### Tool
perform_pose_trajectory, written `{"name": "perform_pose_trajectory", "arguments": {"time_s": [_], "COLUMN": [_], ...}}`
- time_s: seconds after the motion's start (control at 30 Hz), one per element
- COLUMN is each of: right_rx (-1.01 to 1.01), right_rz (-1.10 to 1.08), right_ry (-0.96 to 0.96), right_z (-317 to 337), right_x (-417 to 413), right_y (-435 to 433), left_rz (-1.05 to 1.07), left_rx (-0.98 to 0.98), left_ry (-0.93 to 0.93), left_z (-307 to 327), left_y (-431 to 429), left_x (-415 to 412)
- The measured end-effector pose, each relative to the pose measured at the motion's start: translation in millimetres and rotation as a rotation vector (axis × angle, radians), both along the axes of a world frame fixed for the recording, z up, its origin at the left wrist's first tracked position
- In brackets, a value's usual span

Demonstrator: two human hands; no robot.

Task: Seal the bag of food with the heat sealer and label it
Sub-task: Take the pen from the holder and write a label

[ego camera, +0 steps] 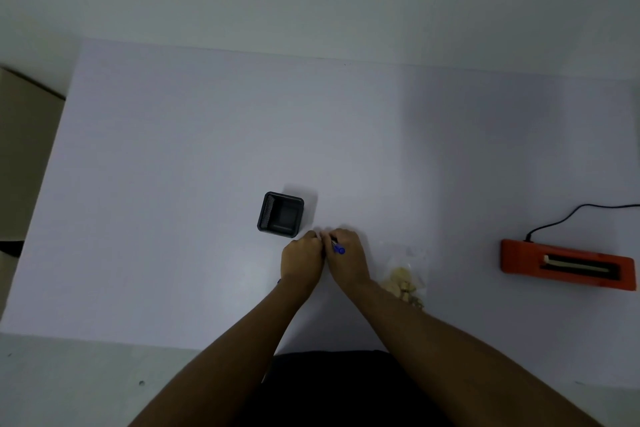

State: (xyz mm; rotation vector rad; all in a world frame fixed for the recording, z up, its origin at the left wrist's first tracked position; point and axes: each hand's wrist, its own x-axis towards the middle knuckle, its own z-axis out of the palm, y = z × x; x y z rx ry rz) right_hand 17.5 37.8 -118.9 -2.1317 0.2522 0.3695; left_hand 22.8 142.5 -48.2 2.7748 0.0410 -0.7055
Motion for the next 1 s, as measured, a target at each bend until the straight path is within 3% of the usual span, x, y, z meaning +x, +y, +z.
{"name": "perform_pose_trajectory", "arguments": {"time_s": [0.6, 1.0], "right_rx": [-0.023, -0.026], "right_rz": [-0.047, 0.073], "right_ry": [-0.019, -0.025], "right_z": [5.7, 17.9], "right_x": [-2.0, -3.2], "right_y": [-2.5, -4.4], "left_rz": [-0.040, 0.022], "left_rx": [0.021, -0.009], "left_ry": [-0.006, -0.001], "left_z": [-3.7, -5.9], "left_y": [0.6, 2.0], "left_x": [-0.4, -0.5]}}
